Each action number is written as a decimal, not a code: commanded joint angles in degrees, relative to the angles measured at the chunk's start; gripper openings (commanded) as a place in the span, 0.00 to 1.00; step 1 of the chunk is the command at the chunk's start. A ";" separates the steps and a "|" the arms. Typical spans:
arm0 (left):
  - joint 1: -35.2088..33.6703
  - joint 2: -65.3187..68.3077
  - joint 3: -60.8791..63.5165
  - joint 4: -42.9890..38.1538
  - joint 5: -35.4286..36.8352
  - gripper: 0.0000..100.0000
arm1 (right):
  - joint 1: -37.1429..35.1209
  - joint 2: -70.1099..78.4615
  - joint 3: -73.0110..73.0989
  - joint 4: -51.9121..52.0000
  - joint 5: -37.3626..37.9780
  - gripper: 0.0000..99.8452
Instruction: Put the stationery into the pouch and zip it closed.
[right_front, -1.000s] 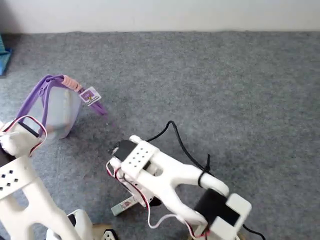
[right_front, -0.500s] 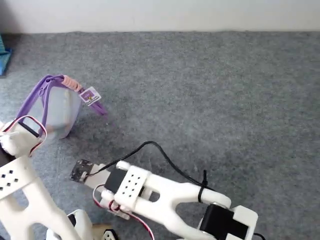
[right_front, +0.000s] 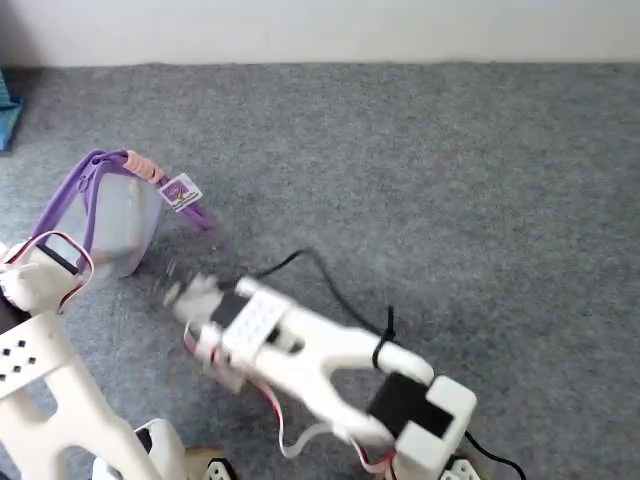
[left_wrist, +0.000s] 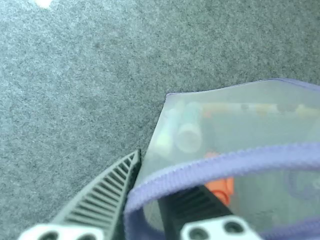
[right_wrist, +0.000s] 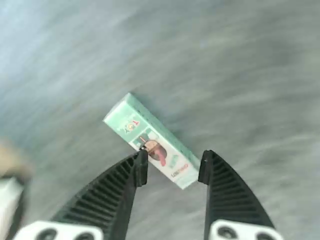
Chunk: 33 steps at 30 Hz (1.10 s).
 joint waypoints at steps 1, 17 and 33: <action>-1.05 0.35 -1.89 0.26 0.26 0.01 | 9.36 1.01 -10.73 2.95 -0.26 0.19; -1.05 0.44 -1.89 -0.09 0.35 0.01 | 2.95 4.53 -16.88 15.87 10.37 0.19; -1.05 0.44 -1.89 0.00 0.35 0.01 | -1.45 12.62 -16.97 5.85 20.40 0.30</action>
